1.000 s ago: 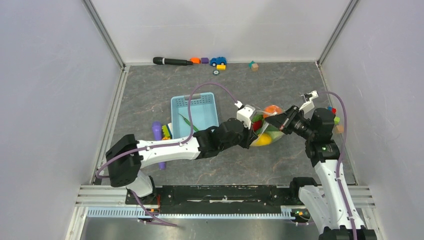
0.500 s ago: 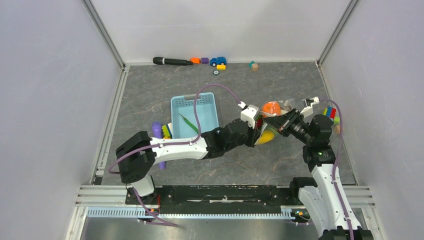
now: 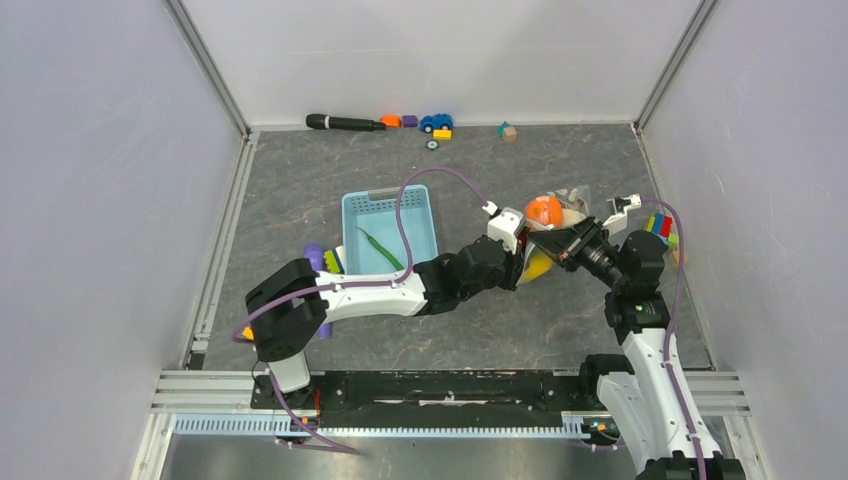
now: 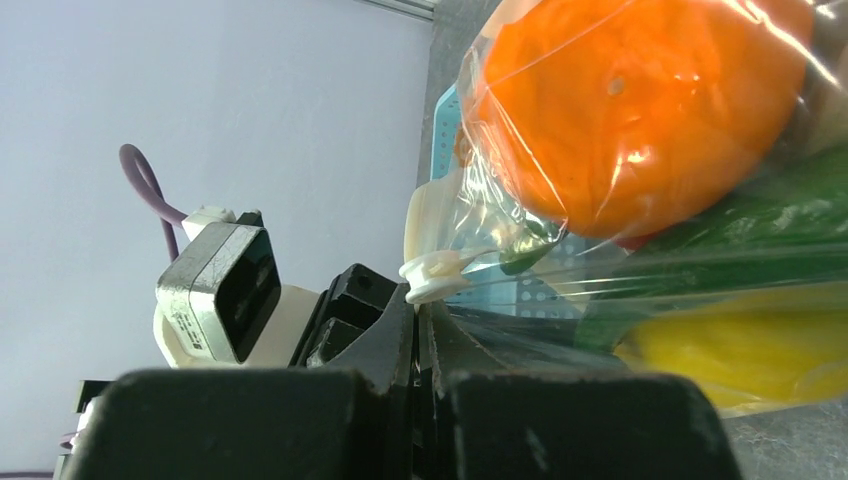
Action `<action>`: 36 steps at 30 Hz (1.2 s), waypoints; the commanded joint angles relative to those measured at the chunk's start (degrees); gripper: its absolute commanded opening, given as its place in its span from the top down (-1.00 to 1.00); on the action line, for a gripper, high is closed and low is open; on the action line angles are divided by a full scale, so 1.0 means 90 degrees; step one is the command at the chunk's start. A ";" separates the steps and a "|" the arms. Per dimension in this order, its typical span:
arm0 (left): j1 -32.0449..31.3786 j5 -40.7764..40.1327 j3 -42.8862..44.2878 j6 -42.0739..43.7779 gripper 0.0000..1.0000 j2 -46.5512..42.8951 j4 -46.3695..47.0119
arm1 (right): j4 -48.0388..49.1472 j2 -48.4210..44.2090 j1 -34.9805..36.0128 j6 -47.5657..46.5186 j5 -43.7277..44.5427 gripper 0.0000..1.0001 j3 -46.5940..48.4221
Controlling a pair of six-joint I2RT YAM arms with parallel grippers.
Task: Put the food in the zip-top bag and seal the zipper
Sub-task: Adjust the fake vegetable in the zipper food storage bag.
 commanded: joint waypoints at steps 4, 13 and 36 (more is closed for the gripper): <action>-0.0009 -0.0609 0.0179 0.0194 0.57 -0.0079 -0.0118 | 0.0782 -0.0153 0.0080 0.0303 -0.0644 1.00 0.0017; -0.0006 -0.0900 -0.0412 0.1434 0.40 -0.0499 -0.0377 | 0.0832 0.0017 0.0077 0.0179 -0.0791 1.00 0.0084; 0.0004 0.0462 0.0375 0.1508 -0.98 -0.1956 -0.2656 | 0.0967 0.0379 0.0060 -0.0142 -0.0983 1.00 0.0010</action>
